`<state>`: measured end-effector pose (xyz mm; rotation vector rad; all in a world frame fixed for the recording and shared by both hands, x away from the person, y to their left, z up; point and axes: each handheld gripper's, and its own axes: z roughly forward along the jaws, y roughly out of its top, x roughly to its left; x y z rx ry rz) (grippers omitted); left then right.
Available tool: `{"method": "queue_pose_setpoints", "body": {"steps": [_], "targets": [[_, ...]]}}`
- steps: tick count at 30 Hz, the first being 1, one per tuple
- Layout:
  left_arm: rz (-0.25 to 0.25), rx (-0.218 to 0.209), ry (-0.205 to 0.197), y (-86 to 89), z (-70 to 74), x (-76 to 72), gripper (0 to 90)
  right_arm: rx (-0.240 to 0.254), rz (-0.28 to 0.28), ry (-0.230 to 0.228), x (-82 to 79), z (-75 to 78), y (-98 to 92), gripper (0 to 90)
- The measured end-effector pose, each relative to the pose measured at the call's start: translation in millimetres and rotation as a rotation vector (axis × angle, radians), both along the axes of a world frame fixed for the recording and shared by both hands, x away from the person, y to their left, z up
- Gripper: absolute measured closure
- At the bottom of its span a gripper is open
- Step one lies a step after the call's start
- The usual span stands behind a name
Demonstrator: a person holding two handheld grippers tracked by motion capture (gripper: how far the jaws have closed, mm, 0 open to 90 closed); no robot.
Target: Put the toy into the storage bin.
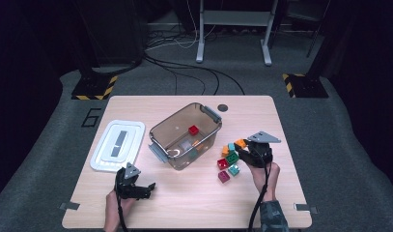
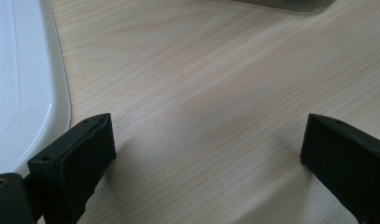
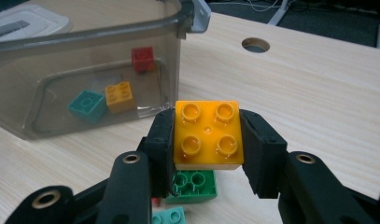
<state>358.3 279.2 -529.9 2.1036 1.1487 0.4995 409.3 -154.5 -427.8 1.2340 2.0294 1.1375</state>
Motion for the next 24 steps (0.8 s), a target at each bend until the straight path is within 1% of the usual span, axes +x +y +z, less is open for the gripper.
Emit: {"method": "queue_pose_setpoints", "body": {"steps": [2,3,4,7,8,10,12,13,14,24], "targets": [[-0.001,0.0,0.003,0.1,0.2,-0.1,2.9,-0.007,0.004,-0.009,0.5,4.3,1.0,58.4],[-0.001,0.0,0.003,0.1,0.2,-0.1,2.9,-0.007,0.004,-0.009,0.5,4.3,1.0,58.4],[-0.001,0.0,0.003,0.1,0.2,0.0,2.9,-0.005,0.009,-0.017,1.1,8.3,1.9,58.5],[-0.003,0.004,0.001,0.4,0.2,0.2,3.0,-0.003,0.013,-0.025,1.6,12.2,2.8,58.4],[-0.001,-0.001,0.001,0.1,0.0,0.1,3.0,-0.007,0.014,-0.038,2.1,16.2,4.1,58.5],[-0.001,0.002,0.001,0.2,0.2,0.0,3.0,-0.004,0.016,-0.04,2.5,18.2,4.8,58.5],[-0.002,0.0,0.0,0.2,0.1,0.2,3.1,-0.003,0.018,-0.054,3.3,25.0,6.9,58.4],[-0.002,0.0,0.0,0.2,0.1,0.2,3.1,-0.003,0.018,-0.054,3.3,25.0,6.9,58.4],[-0.002,0.0,0.0,0.3,0.1,0.1,3.1,-0.005,0.02,-0.071,3.4,30.1,8.6,58.4],[0.0,-0.001,0.003,0.0,0.1,-0.3,3.2,-0.036,0.04,-0.113,7.2,52.6,21.4,58.4]]}}
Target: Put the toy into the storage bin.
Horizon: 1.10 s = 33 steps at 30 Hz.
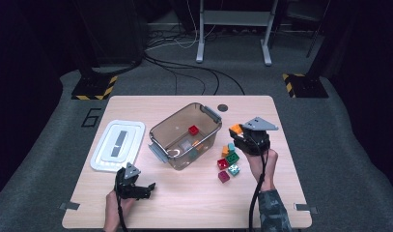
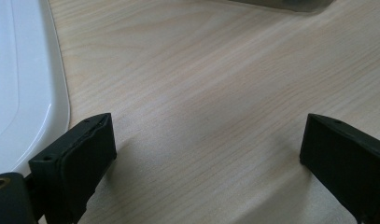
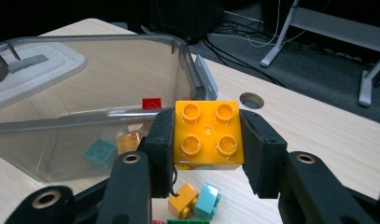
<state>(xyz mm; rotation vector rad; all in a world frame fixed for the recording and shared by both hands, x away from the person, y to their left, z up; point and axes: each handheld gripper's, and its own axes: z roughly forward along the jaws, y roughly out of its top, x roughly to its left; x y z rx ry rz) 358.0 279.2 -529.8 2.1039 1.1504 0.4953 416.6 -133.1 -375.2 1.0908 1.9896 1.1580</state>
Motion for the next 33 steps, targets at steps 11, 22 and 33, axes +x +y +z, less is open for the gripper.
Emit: {"method": "queue_pose_setpoints", "body": {"steps": [11,22,33], "targets": [[0.0,-0.006,-0.005,-0.2,-0.4,-0.1,3.6,0.004,0.008,-0.034,7.6,13.2,8.3,58.4],[0.002,-0.008,-0.005,-0.4,-0.4,-0.3,3.8,0.01,0.022,-0.048,22.2,19.7,20.3,58.5],[0.002,-0.01,-0.007,-0.5,-0.6,-0.4,3.9,0.03,0.035,-0.055,35.9,20.7,32.5,58.5]]}}
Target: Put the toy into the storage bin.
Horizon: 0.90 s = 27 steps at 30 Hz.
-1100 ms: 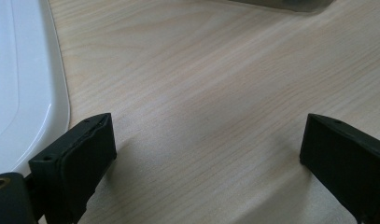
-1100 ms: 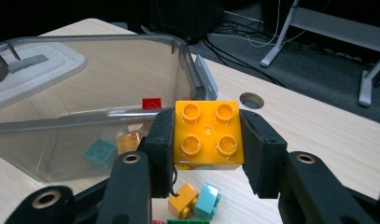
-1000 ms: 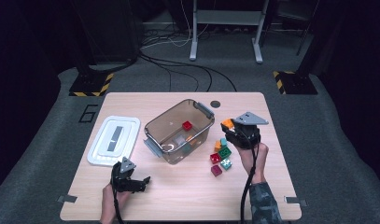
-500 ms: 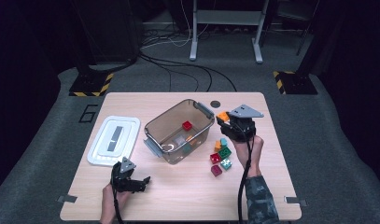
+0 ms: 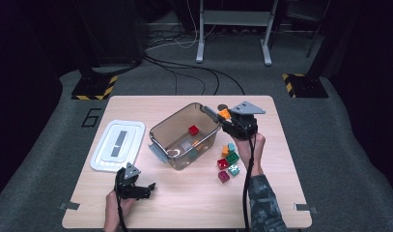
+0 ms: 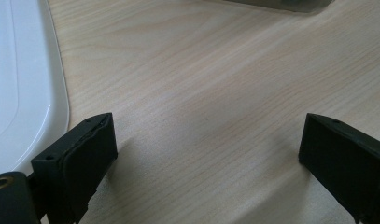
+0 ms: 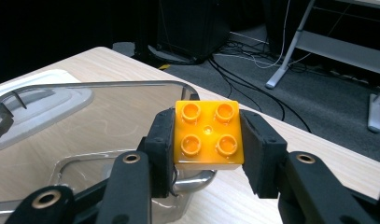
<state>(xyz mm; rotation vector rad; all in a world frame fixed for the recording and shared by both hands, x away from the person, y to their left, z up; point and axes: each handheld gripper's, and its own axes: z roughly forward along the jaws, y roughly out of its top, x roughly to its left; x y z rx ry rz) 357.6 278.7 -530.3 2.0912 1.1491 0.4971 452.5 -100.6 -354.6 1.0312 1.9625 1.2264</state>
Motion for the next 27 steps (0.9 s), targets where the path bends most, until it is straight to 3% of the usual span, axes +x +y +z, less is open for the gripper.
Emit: {"method": "queue_pose_setpoints", "body": {"steps": [17,27], "targets": [[-0.004,0.0,-0.002,0.2,0.0,0.0,4.4,0.015,0.033,0.007,23.0,-6.4,26.9,58.5],[-0.001,0.0,-0.006,-0.1,-0.2,0.0,4.5,-0.007,0.047,0.092,40.7,-27.6,40.5,58.4]]}}
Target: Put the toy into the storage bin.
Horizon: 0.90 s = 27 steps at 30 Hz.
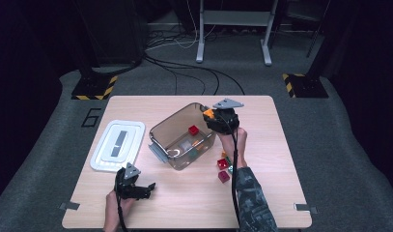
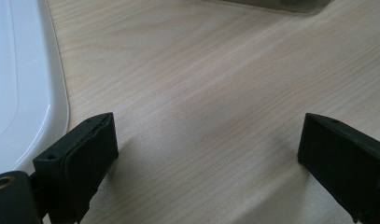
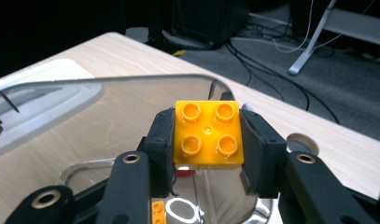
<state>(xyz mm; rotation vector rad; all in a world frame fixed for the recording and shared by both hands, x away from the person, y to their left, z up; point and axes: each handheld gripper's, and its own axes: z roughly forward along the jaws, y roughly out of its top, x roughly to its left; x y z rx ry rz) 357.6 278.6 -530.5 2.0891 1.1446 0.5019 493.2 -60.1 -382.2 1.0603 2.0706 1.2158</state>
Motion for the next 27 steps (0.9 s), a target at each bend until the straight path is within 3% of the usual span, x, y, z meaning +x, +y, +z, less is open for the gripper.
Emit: {"method": "queue_pose_setpoints", "body": {"steps": [13,15,16,17,18,19,20,27], "targets": [[-0.002,-0.001,0.003,0.1,0.2,0.0,4.5,-0.031,0.023,0.045,3.7,-11.0,9.2,57.8],[-0.003,0.0,0.003,0.2,0.2,-0.1,4.5,-0.027,0.037,0.061,4.4,-12.2,9.2,51.2],[-0.003,0.0,0.003,0.2,0.3,-0.1,4.6,-0.029,0.042,0.078,5.2,-13.7,9.4,40.0],[-0.003,0.0,0.003,0.2,0.3,-0.1,4.7,-0.029,0.042,0.078,5.2,-13.7,9.4,40.0],[-0.003,0.001,0.005,0.2,0.5,-0.2,4.7,-0.024,0.037,0.08,4.0,-14.6,8.7,31.6],[-0.003,0.001,0.005,0.2,0.5,-0.2,4.7,-0.024,0.037,0.08,4.0,-14.6,8.7,31.6],[-0.004,0.002,0.004,0.2,0.5,-0.2,4.8,-0.021,0.028,0.068,1.5,-14.4,6.8,23.2],[-0.004,0.0,0.003,0.2,0.3,0.0,4.8,-0.007,0.029,0.049,-9.7,-10.1,-3.4,9.4]]}}
